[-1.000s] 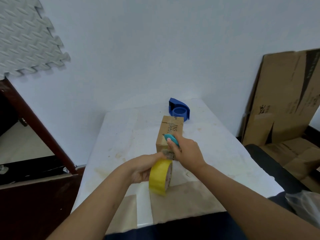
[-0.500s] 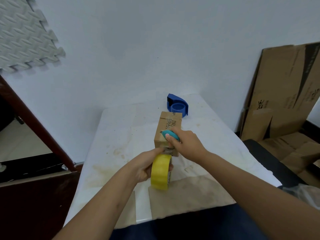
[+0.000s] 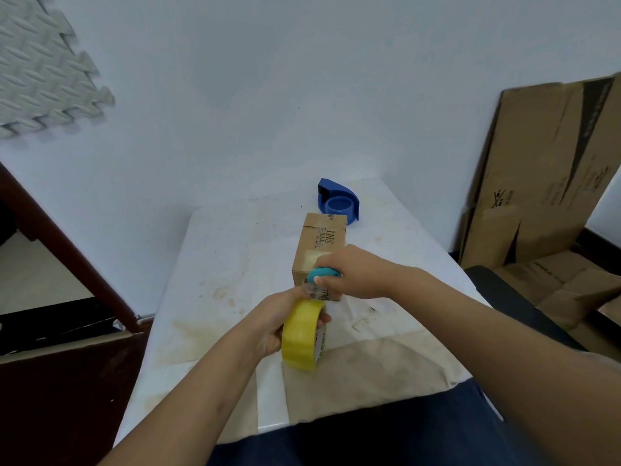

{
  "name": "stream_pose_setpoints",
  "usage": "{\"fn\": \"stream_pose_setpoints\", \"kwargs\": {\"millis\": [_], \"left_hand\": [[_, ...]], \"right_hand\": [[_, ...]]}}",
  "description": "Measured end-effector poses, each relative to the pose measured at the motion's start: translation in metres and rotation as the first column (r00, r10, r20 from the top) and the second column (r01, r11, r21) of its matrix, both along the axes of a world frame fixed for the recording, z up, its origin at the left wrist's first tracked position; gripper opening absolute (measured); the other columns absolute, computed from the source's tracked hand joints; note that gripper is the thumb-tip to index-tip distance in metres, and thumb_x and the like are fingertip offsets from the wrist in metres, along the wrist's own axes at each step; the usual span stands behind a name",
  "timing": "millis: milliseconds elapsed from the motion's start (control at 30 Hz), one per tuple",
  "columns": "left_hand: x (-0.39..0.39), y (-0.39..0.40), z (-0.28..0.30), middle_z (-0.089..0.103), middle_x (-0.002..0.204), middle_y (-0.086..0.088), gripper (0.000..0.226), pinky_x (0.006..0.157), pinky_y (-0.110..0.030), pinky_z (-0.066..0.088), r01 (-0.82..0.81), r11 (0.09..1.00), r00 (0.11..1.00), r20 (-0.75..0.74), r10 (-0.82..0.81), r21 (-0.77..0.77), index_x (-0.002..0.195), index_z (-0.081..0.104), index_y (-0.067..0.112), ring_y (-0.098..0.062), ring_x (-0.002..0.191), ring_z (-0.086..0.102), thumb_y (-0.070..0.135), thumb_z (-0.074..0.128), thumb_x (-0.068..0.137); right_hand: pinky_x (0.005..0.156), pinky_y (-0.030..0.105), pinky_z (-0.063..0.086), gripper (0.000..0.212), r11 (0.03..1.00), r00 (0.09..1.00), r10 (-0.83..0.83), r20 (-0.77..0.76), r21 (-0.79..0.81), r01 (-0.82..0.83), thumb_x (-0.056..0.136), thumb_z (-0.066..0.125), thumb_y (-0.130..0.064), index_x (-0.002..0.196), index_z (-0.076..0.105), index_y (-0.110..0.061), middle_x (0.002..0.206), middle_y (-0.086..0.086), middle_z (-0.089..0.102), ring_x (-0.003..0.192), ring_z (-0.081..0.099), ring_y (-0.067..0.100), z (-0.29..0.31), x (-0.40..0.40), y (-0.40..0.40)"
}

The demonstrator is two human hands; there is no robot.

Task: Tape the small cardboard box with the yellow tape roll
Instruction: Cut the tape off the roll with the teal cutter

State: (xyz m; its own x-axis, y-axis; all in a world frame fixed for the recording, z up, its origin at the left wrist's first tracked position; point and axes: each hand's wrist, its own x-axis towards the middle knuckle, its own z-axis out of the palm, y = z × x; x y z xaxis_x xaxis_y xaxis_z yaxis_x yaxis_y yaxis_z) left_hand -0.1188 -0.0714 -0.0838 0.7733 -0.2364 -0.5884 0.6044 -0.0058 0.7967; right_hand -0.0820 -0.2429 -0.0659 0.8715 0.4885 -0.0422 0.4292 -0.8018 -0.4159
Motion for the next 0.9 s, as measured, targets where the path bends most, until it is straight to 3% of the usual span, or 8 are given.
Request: {"fn": "stream_pose_setpoints", "kwargs": {"millis": [400, 533, 733, 900], "left_hand": [[-0.007, -0.003, 0.007, 0.073, 0.064, -0.013, 0.017, 0.059, -0.031, 0.056, -0.049, 0.997, 0.998, 0.037, 0.047, 0.055, 0.089, 0.064, 0.006, -0.019, 0.05, 0.067, 0.017, 0.052, 0.094], [-0.009, -0.004, 0.008, 0.073, 0.063, -0.012, 0.015, 0.057, -0.03, 0.057, -0.056, 0.997, 0.998, 0.042, 0.055, 0.043, 0.089, 0.064, 0.007, -0.019, 0.051, 0.068, 0.017, 0.053, 0.093], [-0.009, -0.002, 0.006, 0.074, 0.071, -0.014, 0.018, 0.069, -0.035, 0.056, -0.045, 0.997, 0.998, 0.054, 0.042, 0.06, 0.09, 0.068, 0.006, -0.022, 0.059, 0.069, 0.018, 0.055, 0.091], [-0.007, -0.001, 0.003, 0.074, 0.074, -0.015, 0.019, 0.068, -0.035, 0.056, -0.056, 0.996, 0.997, 0.063, 0.051, 0.073, 0.091, 0.069, 0.004, -0.022, 0.061, 0.069, 0.017, 0.056, 0.09]], "right_hand": [[0.065, 0.029, 0.035, 0.02, 0.99, 0.999, -0.006, -0.032, -0.141, 0.001, 0.097, 0.048, -0.032, 0.093, 0.057, -0.014, 0.091, 0.004, 0.057, 0.079, 0.05, 0.019, 0.007, -0.002, 0.009], [0.071, 0.03, 0.039, 0.027, 0.976, 1.0, -0.007, -0.012, -0.217, 0.004, 0.097, 0.046, -0.031, 0.107, 0.059, -0.01, 0.107, 0.009, 0.061, 0.088, 0.053, 0.021, 0.009, -0.004, 0.017], [0.096, 0.037, 0.045, 0.033, 0.951, 1.0, -0.002, 0.016, -0.308, 0.007, 0.099, 0.043, -0.03, 0.119, 0.056, -0.008, 0.131, 0.012, 0.049, 0.117, 0.046, 0.022, 0.009, -0.008, 0.026], [0.096, 0.041, 0.048, 0.032, 0.946, 0.999, -0.032, 0.008, -0.323, 0.033, 0.098, 0.045, -0.03, 0.117, 0.057, -0.007, 0.134, 0.012, 0.046, 0.118, 0.048, 0.022, 0.006, -0.006, 0.03]]}}
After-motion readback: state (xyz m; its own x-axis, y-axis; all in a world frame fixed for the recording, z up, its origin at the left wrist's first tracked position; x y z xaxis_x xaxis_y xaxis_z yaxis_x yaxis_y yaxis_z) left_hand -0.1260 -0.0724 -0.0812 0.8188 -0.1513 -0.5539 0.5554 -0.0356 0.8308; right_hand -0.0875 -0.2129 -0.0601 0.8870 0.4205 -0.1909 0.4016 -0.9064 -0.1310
